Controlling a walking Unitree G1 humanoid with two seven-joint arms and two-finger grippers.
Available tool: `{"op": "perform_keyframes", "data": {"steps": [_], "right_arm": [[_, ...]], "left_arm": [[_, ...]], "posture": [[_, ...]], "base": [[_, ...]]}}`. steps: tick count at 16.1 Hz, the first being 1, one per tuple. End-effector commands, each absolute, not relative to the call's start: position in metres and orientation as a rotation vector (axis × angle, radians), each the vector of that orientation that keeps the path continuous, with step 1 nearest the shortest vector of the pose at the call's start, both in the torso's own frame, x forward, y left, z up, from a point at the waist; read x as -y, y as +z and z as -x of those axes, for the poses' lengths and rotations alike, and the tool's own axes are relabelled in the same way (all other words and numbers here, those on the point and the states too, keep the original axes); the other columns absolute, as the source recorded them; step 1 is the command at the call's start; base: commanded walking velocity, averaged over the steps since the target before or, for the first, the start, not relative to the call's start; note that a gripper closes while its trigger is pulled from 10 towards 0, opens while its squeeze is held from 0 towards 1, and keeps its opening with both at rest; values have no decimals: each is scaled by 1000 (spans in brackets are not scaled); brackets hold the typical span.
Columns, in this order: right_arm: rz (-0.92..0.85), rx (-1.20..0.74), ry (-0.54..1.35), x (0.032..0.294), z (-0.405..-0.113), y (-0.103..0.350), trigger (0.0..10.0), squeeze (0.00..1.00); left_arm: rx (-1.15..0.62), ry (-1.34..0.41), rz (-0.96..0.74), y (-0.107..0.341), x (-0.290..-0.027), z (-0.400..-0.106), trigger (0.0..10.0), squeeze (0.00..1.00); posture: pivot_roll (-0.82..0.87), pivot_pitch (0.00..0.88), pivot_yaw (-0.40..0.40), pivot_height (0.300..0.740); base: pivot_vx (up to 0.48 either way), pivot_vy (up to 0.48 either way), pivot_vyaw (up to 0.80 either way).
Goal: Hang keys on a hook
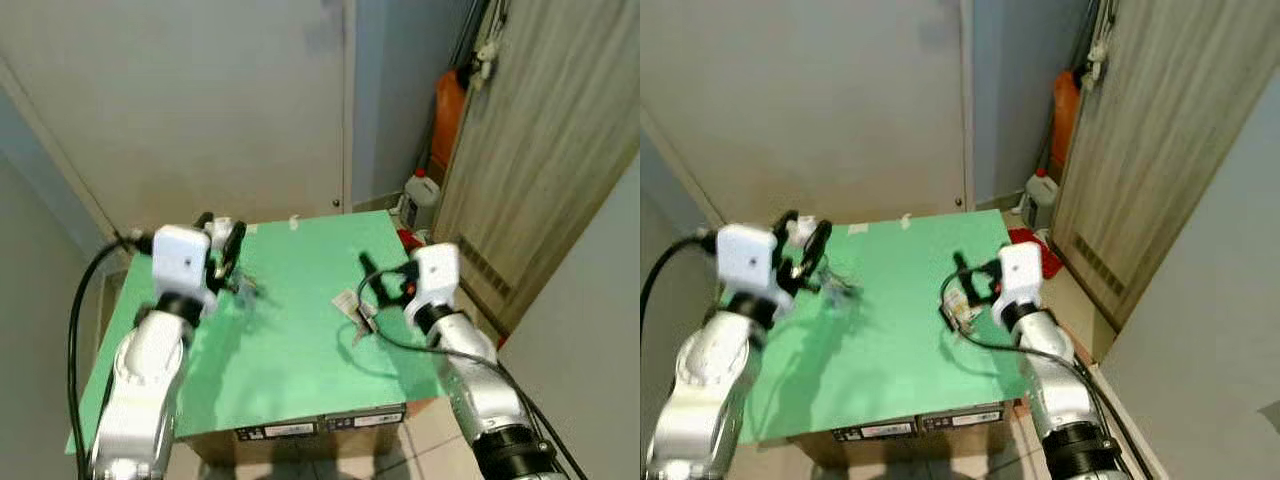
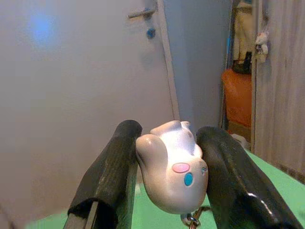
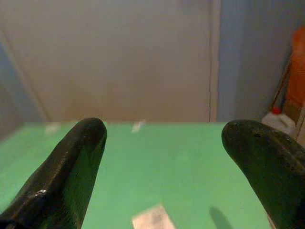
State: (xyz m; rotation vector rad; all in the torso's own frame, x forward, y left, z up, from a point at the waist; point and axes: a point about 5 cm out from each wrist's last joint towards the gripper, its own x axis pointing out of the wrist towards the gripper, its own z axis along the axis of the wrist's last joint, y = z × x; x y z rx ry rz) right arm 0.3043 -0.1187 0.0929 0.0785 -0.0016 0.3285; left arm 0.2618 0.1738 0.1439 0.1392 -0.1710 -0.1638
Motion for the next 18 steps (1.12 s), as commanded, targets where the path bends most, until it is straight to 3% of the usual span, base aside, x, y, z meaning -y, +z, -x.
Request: {"op": "perform_keyframes", "data": {"steps": [1, 3, 5, 9, 11, 15, 18], "right_arm": [[-137, 81, 318, 122, -303, 105, 10000, 0], [-169, 152, 269, 131, -299, 112, 10000, 0], [-175, 215, 222, 140, -295, 125, 10000, 0], [-102, 181, 240, 154, -284, 121, 10000, 0], [-105, 138, 259, 145, -281, 114, 10000, 0], [-100, 103, 330, 128, -281, 111, 10000, 0], [-102, 67, 361, 124, -282, 106, 10000, 0]], "left_arm": [[217, -144, -155, 145, -180, -249, 0, 0], [288, -204, -243, 156, -172, -237, 0, 0], [301, -201, -218, 166, -170, -237, 0, 0], [201, -127, -157, 153, -180, -237, 0, 0], [75, -74, -138, 135, -186, -238, 0, 0], [53, -44, -126, 133, -186, -240, 0, 0], [55, -18, -83, 134, -183, -245, 0, 0]], "posture": [[16, 0, 95, 740], [15, 0, 81, 740], [9, 0, 73, 740], [15, 0, 60, 740], [17, 0, 52, 740], [23, 0, 38, 740], [36, 0, 21, 740]], "base": [[0, 0, 0], [0, 0, 0], [0, 0, 0], [0, 0, 0], [0, 0, 0], [0, 0, 0], [0, -384, 0]]}}
